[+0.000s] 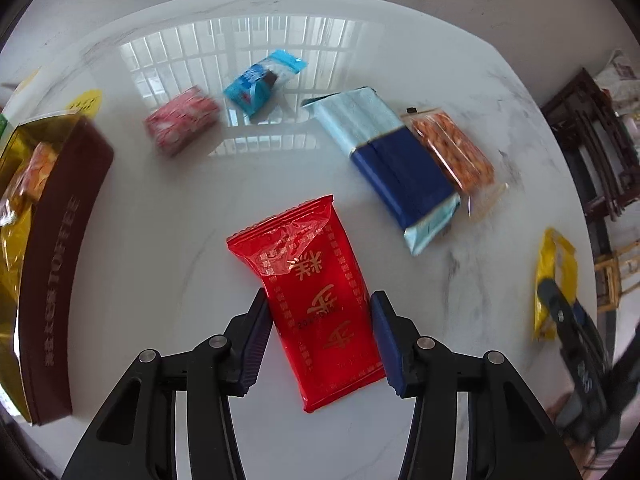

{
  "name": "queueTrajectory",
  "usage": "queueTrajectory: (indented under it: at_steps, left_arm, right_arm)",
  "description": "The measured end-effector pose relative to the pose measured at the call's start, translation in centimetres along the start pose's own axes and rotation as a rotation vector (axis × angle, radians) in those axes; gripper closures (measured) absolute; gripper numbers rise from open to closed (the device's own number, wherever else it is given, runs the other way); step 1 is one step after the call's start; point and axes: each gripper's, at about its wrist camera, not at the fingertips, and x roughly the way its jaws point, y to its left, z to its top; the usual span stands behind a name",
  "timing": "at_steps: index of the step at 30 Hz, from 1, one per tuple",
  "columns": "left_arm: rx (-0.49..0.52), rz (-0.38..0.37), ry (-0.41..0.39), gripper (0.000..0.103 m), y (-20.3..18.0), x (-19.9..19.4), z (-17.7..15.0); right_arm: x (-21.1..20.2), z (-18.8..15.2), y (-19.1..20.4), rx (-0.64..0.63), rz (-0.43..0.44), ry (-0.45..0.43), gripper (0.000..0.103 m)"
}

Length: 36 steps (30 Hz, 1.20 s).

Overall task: Organize snacks
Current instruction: 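Lift the red packet and carry it over the gold tray with the left gripper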

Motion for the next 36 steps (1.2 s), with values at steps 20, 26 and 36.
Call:
queueTrajectory:
  at_steps: [20,26,36]
  left_arm:
    - [0.013,0.007,-0.232,0.053,13.2,-16.3,-4.9]
    - [0.116,0.107,-0.215,0.053,18.1,-15.6,-2.0]
    - [0.156,0.148,-0.196,0.053,20.4,-10.2,2.1]
  right_arm:
    - [0.6,-0.1,1.9,-0.103,-0.140,0.022,0.057]
    - [0.6,0.0,2.0,-0.105,-0.155,0.022,0.057]
    - [0.7,-0.1,2.3,-0.116,-0.178,0.025,0.057]
